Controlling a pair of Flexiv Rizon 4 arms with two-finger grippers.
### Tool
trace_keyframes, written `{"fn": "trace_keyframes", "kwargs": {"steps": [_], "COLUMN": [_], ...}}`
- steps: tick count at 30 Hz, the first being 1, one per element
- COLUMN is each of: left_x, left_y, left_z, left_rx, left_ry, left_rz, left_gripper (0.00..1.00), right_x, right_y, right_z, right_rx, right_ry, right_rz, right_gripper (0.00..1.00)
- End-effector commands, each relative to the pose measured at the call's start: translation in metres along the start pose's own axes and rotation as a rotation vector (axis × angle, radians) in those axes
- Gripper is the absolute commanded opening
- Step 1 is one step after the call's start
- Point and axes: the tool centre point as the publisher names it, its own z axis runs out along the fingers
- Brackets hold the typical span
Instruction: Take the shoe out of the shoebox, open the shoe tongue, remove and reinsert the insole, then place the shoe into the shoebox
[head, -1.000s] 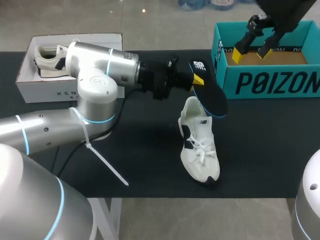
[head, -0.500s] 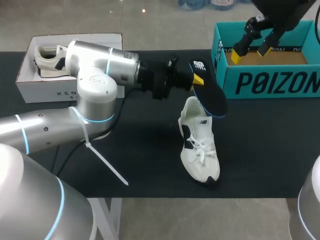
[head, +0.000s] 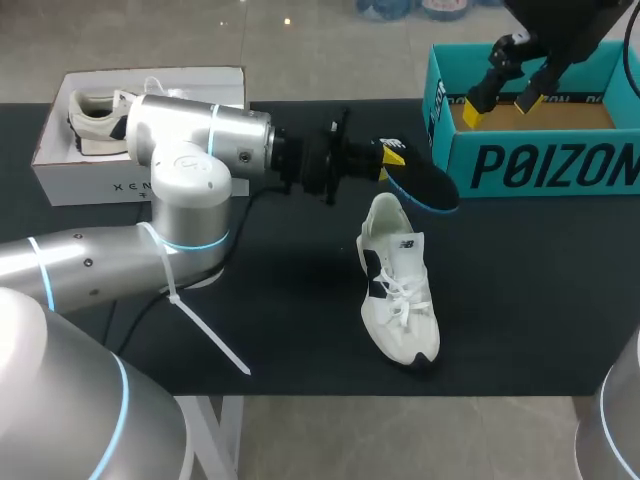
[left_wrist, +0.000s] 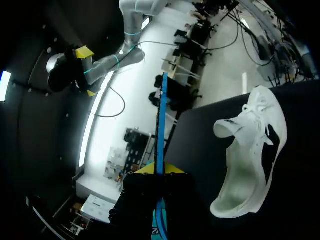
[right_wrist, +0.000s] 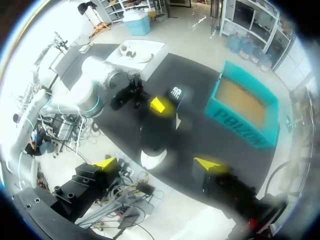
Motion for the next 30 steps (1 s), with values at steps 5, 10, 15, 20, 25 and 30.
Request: {"fn": "trace_keyframes", "kwargs": {"steps": [5, 10, 15, 20, 25, 30], "left_x": [-0.006, -0.008, -0.008, -0.008, -0.008, -0.01], "left_y": [-0.001, 0.002, 0.002, 0.002, 0.002, 0.002], "left_z": [-0.003, -0.013, -0.013, -0.013, -0.013, -0.015], "left_rx": [0.329, 0.609, 0.609, 0.609, 0.609, 0.606], "left_ry": [0.085, -0.029, -0.029, -0.029, -0.029, -0.061], "left_rz": [-0.415, -0.516, -0.516, -0.516, -0.516, -0.559], "left_gripper": [0.0, 0.0, 0.0, 0.0, 0.0, 0.0], "right_x": [0.0, 0.0, 0.0, 0.0, 0.0, 0.0], "right_y": [0.001, 0.001, 0.001, 0.001, 0.001, 0.001], "right_z": [0.001, 0.001, 0.001, 0.001, 0.001, 0.001], "right_rx": [0.002, 0.002, 0.002, 0.002, 0.002, 0.002], "right_ry": [0.0, 0.0, 0.0, 0.0, 0.0, 0.0], "right_rz": [0.0, 0.0, 0.0, 0.0, 0.0, 0.0], "right_gripper": [1.0, 1.0, 1.0, 1.0, 1.0, 1.0]}}
